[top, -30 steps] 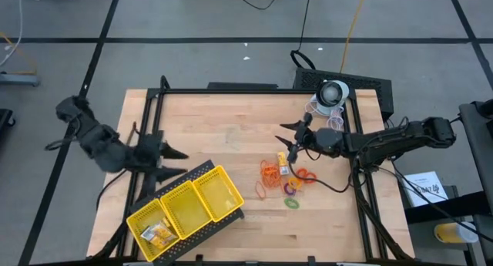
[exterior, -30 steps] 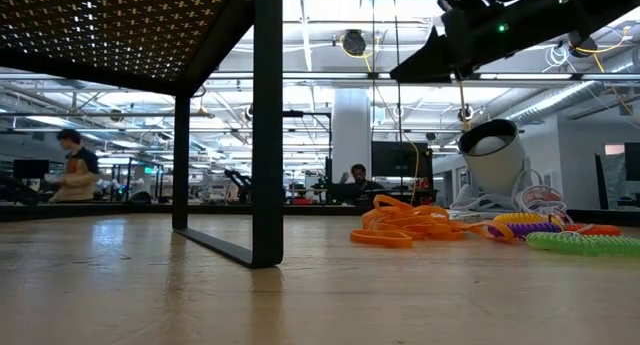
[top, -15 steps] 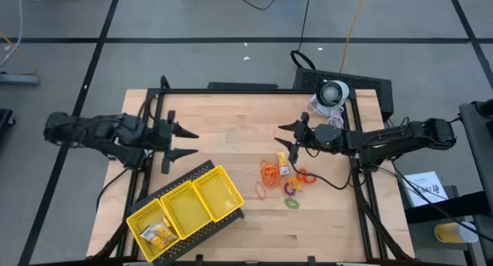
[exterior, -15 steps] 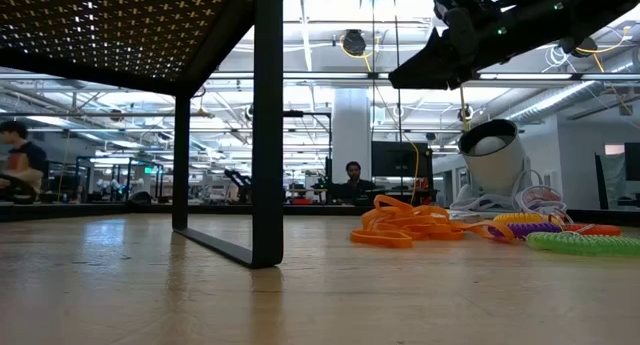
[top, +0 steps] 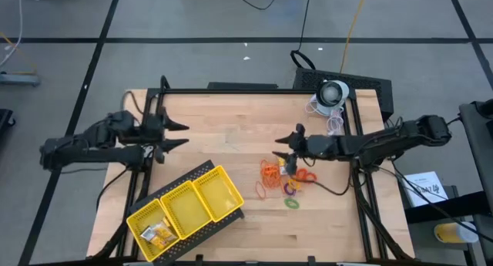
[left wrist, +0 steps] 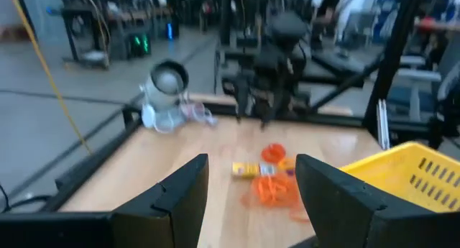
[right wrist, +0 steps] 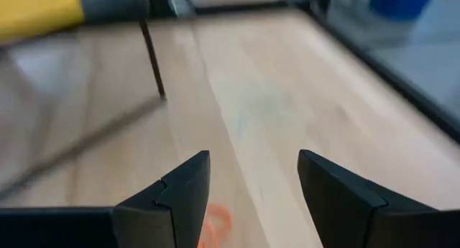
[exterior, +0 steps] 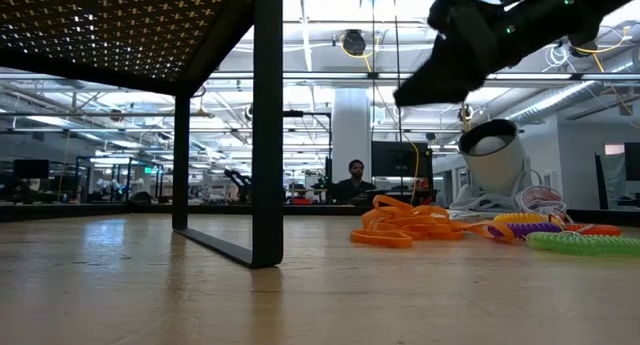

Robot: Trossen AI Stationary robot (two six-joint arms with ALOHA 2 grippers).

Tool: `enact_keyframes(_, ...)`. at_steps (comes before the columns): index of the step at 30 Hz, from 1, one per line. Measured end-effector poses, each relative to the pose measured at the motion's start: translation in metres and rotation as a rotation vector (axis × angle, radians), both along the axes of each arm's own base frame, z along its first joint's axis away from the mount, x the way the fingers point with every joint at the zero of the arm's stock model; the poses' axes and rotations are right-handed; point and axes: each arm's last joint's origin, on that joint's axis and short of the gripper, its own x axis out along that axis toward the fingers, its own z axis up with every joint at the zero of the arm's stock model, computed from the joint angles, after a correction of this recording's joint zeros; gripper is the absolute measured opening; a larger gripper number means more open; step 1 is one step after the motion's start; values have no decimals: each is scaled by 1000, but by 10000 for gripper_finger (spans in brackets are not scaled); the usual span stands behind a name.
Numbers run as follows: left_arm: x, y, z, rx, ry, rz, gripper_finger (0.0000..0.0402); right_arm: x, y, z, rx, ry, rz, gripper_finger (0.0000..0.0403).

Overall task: Pick & Place Office Desk Supplies
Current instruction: Put the crayon box into the left yellow bin on the shelf

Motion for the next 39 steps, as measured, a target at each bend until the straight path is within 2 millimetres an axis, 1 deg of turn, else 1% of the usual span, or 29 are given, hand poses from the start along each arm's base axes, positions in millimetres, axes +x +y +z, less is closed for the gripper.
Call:
enact_keyframes(3,-8,2,-10,-9,-47,25,218,10,9,-6,10,133,-40,201)
enact_keyframes(7,-9,5,-25,-69,-84,58,218,23,18,-12,103,314,-92,201)
enact_keyframes(9,-8,7,-32,-100,-79,71,218,28,22,-16,196,406,-59,201)
enact_keyframes(12,-5,8,-42,-128,-48,86,218,34,29,-26,356,463,45,201)
enact_keyframes(14,-2,9,-46,-148,-35,92,218,36,31,-33,410,504,78,201)
enact_keyframes(16,-1,9,-50,-160,-21,97,218,37,32,-41,436,548,70,201)
enact_keyframes(22,1,10,-51,-169,-11,99,218,32,29,-54,479,664,16,201)
enact_keyframes(26,1,10,-51,-168,-11,99,218,28,23,-56,479,707,-28,201)
enact_keyframes(35,1,10,-51,-170,-10,99,218,21,4,-65,357,727,-151,201)
enact_keyframes(39,1,10,-51,-170,-10,100,218,20,-4,-64,326,729,-157,201)
